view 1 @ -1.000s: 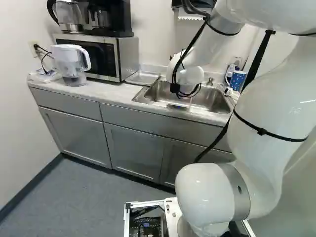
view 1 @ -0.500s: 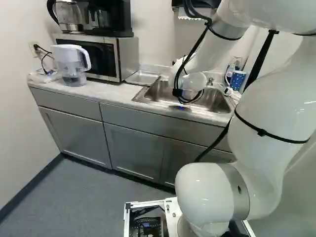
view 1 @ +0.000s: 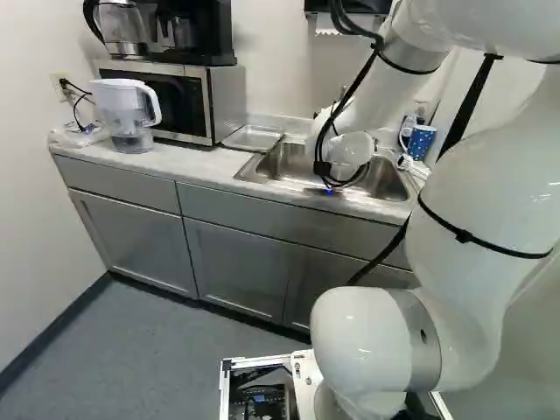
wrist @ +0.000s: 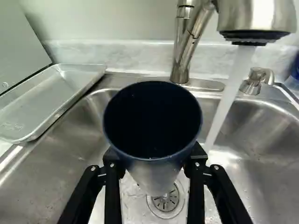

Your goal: Rinse the cup and place it in the tray

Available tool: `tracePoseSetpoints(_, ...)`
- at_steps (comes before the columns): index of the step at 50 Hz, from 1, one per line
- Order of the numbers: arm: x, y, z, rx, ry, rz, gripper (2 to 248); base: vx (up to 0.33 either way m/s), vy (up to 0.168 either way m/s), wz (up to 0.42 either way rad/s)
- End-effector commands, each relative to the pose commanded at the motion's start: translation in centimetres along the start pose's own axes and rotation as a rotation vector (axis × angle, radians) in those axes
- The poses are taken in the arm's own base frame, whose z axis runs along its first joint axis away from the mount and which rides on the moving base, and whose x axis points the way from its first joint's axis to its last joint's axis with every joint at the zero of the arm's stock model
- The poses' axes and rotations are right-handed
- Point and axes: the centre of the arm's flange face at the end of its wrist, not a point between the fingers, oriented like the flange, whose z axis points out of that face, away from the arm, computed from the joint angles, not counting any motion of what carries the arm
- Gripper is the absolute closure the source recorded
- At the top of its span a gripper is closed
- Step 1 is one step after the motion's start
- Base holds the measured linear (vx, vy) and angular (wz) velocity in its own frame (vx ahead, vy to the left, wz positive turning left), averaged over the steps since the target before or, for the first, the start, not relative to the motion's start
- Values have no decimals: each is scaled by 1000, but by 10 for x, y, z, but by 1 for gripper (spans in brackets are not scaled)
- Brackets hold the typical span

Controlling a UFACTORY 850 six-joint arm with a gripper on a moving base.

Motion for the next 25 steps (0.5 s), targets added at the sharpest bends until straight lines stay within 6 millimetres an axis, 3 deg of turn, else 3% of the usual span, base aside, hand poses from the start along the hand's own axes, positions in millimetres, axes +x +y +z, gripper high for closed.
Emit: tracePoseSetpoints(25,2,28,2,-55,2,25,124,0,0,0)
